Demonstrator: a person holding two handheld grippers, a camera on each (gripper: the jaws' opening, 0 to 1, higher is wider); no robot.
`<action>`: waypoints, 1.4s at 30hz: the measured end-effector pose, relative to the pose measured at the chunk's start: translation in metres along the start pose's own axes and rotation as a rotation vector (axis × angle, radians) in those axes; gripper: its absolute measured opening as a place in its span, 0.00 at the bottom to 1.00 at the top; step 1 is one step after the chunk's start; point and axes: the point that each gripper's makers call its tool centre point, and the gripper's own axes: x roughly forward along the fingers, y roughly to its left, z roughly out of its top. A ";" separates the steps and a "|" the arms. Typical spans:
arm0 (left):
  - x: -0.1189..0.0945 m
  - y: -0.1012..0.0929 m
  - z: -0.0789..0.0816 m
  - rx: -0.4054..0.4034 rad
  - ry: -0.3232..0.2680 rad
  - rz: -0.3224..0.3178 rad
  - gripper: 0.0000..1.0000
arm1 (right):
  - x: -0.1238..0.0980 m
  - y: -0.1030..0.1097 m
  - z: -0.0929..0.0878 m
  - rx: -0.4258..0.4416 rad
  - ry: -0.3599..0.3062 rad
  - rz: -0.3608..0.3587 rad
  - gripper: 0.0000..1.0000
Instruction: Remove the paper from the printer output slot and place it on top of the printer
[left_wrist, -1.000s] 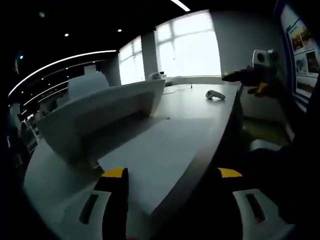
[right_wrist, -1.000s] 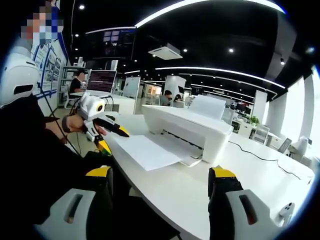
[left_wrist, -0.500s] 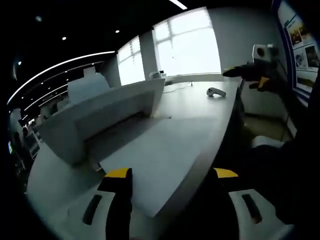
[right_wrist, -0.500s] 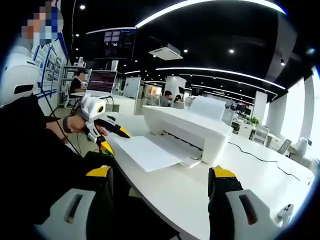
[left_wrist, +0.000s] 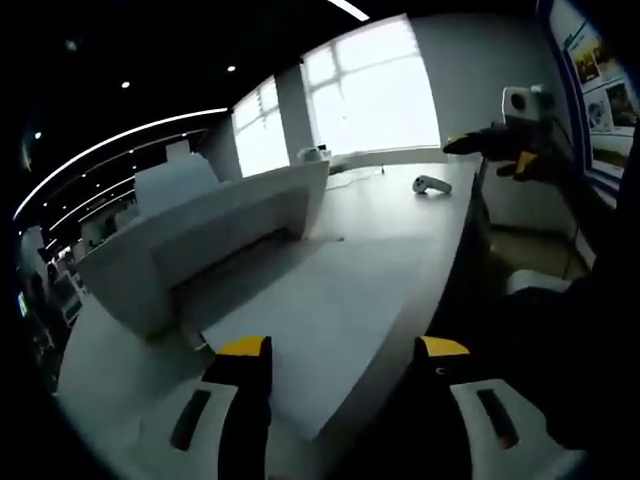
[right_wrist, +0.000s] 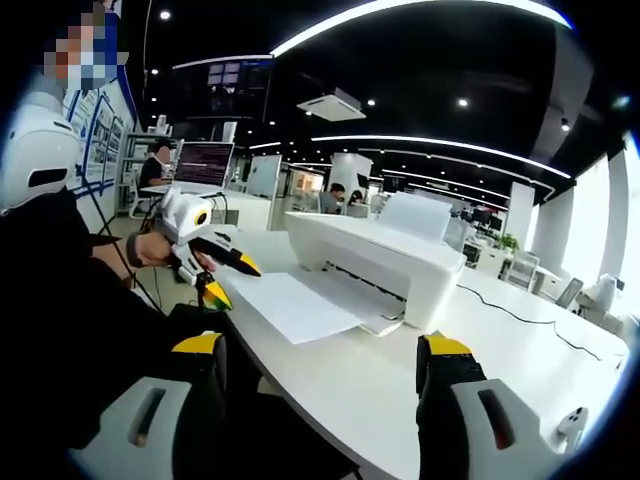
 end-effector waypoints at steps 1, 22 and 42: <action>0.000 0.000 0.000 -0.001 -0.001 0.000 0.59 | 0.000 0.000 0.000 0.001 0.000 0.001 0.73; 0.001 0.003 -0.001 0.038 -0.005 0.011 0.51 | 0.001 0.006 0.002 -0.013 -0.013 0.017 0.73; 0.003 0.007 -0.007 0.122 0.027 0.047 0.45 | 0.002 0.007 0.002 -0.017 -0.015 0.020 0.73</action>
